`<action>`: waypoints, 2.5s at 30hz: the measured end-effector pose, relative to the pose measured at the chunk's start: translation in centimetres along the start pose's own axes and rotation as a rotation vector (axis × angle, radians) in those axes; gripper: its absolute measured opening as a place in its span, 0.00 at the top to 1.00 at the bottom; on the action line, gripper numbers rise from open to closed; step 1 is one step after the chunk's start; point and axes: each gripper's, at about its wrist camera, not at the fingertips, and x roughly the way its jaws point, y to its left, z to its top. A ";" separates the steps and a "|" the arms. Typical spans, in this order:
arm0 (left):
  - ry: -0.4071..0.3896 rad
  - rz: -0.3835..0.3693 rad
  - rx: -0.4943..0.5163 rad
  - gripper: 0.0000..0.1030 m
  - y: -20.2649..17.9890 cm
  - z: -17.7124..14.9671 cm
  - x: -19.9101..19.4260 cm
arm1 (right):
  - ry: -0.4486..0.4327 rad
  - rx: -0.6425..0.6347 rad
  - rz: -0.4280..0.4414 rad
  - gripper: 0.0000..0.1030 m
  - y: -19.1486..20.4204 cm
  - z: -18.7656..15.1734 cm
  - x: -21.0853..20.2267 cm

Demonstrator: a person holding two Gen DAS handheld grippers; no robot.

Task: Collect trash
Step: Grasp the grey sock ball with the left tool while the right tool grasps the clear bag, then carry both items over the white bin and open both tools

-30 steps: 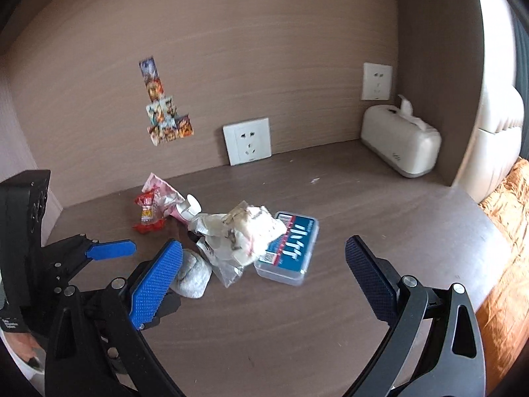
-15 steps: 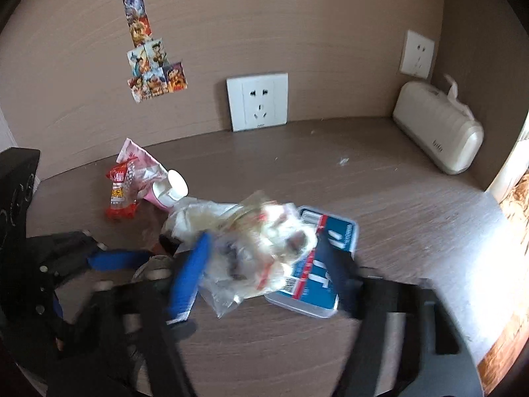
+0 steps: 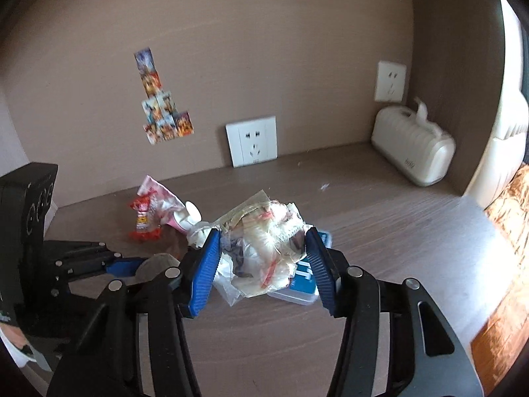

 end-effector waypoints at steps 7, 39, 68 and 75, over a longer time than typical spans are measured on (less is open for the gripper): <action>-0.024 -0.038 0.036 0.61 -4.7 0.6 -1.2 | -0.016 0.037 -0.029 0.49 -2.2 -2.0 -4.6; 0.223 -0.329 0.421 0.61 -31.6 -4.6 9.3 | 0.047 0.401 -0.294 0.57 -17.6 -18.1 -18.9; 0.582 -0.352 0.504 0.60 -33.3 -21.5 38.0 | 0.315 0.683 -0.256 0.58 -28.9 -41.1 -0.3; 0.615 -0.332 0.444 0.05 -32.3 -23.3 42.5 | 0.411 0.699 -0.244 0.04 -30.4 -44.8 4.0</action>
